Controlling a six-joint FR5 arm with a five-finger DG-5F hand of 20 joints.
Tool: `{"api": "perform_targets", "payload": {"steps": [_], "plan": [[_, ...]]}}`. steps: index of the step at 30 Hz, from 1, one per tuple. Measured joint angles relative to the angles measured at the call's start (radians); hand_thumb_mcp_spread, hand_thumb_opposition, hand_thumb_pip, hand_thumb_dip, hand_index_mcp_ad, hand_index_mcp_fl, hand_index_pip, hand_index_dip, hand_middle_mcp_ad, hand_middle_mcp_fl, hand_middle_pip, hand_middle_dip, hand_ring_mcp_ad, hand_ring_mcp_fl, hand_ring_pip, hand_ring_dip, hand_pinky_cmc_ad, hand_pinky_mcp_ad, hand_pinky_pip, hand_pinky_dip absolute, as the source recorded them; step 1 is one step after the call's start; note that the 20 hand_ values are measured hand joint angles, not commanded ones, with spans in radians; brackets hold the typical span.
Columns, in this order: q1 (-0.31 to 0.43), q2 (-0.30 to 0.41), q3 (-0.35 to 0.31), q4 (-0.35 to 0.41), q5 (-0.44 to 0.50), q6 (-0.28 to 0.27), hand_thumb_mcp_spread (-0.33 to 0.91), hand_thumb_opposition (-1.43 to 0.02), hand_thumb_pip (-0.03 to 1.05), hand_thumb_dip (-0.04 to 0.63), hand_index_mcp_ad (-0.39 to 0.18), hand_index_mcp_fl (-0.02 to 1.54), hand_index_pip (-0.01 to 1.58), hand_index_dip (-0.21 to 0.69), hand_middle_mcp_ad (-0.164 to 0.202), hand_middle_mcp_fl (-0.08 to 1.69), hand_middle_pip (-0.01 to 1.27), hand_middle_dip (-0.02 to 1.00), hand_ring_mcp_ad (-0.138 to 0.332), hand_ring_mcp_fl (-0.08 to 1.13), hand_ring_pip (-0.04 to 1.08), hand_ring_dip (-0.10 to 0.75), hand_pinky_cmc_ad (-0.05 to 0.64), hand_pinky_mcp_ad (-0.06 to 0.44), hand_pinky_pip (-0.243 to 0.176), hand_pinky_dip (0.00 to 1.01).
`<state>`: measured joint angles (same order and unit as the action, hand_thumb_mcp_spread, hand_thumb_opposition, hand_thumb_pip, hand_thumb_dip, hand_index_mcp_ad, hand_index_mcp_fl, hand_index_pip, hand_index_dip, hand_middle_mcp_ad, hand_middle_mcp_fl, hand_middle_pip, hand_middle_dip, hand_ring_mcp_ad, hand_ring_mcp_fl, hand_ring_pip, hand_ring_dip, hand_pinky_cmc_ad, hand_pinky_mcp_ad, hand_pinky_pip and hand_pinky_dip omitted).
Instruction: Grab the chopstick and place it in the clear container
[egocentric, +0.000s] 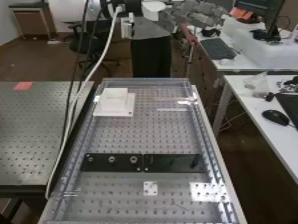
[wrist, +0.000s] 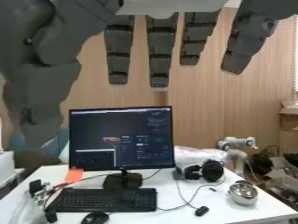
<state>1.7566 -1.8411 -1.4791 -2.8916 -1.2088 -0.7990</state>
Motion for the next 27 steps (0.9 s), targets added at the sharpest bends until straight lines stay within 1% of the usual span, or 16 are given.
{"api": "perform_targets", "payload": {"steps": [1,4,5,7,8,9,11,13,17,19,20,27], "plan": [[0.000,-0.010,0.012,-0.001,0.002,0.004,0.29,-0.69,0.48,0.101,-0.176,0.35,0.05,0.276,0.056,0.28,0.11,0.38,0.099,0.00,0.10,0.236,0.367,0.300,-0.061,0.19],[0.007,-0.030,0.037,-0.004,0.023,0.013,0.29,-0.69,0.48,0.101,-0.188,0.35,0.05,0.278,0.051,0.28,0.10,0.36,0.096,0.00,0.10,0.234,0.367,0.300,-0.061,0.19],[0.009,-0.034,0.042,-0.005,0.030,0.014,0.29,-0.69,0.48,0.101,-0.178,0.35,0.05,0.278,0.056,0.28,0.10,0.36,0.099,0.00,0.10,0.234,0.367,0.300,-0.061,0.18],[0.016,-0.057,0.064,-0.010,0.047,0.019,0.29,-0.69,0.48,0.101,-0.180,0.35,0.05,0.276,0.056,0.28,0.10,0.37,0.099,0.00,0.10,0.234,0.367,0.300,-0.061,0.18],[0.018,-0.065,0.071,-0.012,0.052,0.021,0.29,-0.69,0.48,0.101,-0.182,0.35,0.05,0.278,0.051,0.28,0.10,0.37,0.096,0.00,0.10,0.234,0.367,0.298,-0.061,0.18],[0.022,-0.075,0.080,-0.017,0.061,0.024,0.29,-0.69,0.48,0.101,-0.187,0.35,0.05,0.278,0.051,0.28,0.10,0.37,0.096,0.00,0.10,0.234,0.367,0.297,-0.061,0.18],[0.028,-0.090,0.100,-0.028,0.084,0.030,0.29,-0.69,0.48,0.101,-0.176,0.35,0.05,0.278,0.052,0.28,0.10,0.37,0.096,0.00,0.10,0.234,0.367,0.300,-0.061,0.18],[0.037,-0.115,0.137,-0.054,0.124,0.047,0.29,-0.69,0.48,0.103,-0.180,0.33,0.05,0.278,0.056,0.28,0.10,0.37,0.099,0.00,0.10,0.234,0.367,0.300,-0.061,0.18],[0.045,-0.138,0.174,-0.079,0.168,0.068,0.29,-0.69,0.48,0.103,-0.176,0.32,0.05,0.278,0.056,0.28,0.10,0.36,0.099,0.00,0.10,0.234,0.367,0.300,-0.061,0.18],[0.047,-0.146,0.192,-0.080,0.172,0.068,0.29,-0.69,0.48,0.101,-0.178,0.30,0.05,0.278,0.056,0.27,0.11,0.36,0.099,0.00,0.10,0.234,0.367,0.300,-0.061,0.18],[0.047,-0.149,0.196,-0.080,0.173,0.067,0.29,-0.69,0.48,0.101,-0.176,0.30,0.05,0.278,0.056,0.25,0.11,0.34,0.099,0.00,0.10,0.229,0.367,0.300,-0.061,0.18],[0.047,-0.173,0.234,-0.080,0.180,0.056,0.29,-0.69,0.48,0.101,-0.176,0.27,0.05,0.278,0.056,0.25,0.11,0.34,0.098,0.00,0.10,0.229,0.367,0.298,-0.061,0.18]]}}
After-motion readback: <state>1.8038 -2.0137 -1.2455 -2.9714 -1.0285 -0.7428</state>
